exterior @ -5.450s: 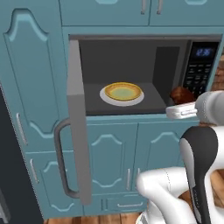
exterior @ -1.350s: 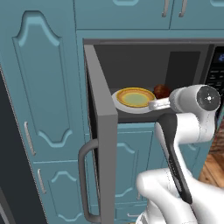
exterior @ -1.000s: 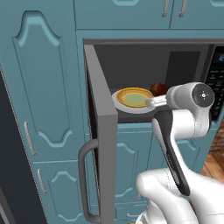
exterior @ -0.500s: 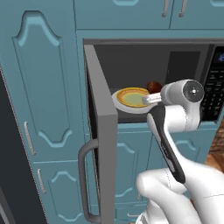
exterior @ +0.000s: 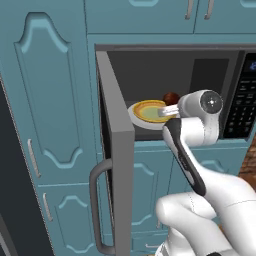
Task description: Transport the steak from the fridge to the microwave and turn on the microwave.
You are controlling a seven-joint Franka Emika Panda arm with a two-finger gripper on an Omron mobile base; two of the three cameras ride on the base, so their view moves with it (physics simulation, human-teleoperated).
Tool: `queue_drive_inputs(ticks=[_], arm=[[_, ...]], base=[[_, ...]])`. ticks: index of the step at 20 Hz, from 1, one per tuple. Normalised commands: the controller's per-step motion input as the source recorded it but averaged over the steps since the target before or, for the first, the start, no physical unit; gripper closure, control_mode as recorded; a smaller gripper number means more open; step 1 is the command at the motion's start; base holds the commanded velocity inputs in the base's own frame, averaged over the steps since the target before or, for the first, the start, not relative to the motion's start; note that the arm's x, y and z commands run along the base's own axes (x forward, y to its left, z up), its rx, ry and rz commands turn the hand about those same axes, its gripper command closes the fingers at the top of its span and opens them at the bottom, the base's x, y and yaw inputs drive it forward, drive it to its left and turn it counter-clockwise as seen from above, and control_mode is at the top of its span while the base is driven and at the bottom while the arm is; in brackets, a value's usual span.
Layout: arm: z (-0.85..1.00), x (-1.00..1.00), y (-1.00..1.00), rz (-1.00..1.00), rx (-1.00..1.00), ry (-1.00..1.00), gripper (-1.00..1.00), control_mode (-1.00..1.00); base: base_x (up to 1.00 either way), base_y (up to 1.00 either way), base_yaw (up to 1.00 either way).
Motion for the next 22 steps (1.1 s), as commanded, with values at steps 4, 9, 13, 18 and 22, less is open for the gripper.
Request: queue_drive_inputs(ticks=[4,9,13,18,22], arm=[[-0.17,0.27,0.00,0.00,0.00,0.00,1.00,-1.00],[-0.11,0.29,0.00,0.00,0.00,0.08,1.00,-1.00],[-0.04,0.28,0.00,0.00,0.00,0.10,1.00,-1.00],[-0.23,0.18,0.00,0.00,0.00,0.00,1.00,-1.00],[-0.20,0.18,0.00,0.00,0.00,0.00,1.00,-1.00]], base=[[0.00,0.00,0.00],[0.00,0.00,0.00],[0.00,0.00,0.00],[0.00,0.00,0.00],[0.00,0.00,0.00]])
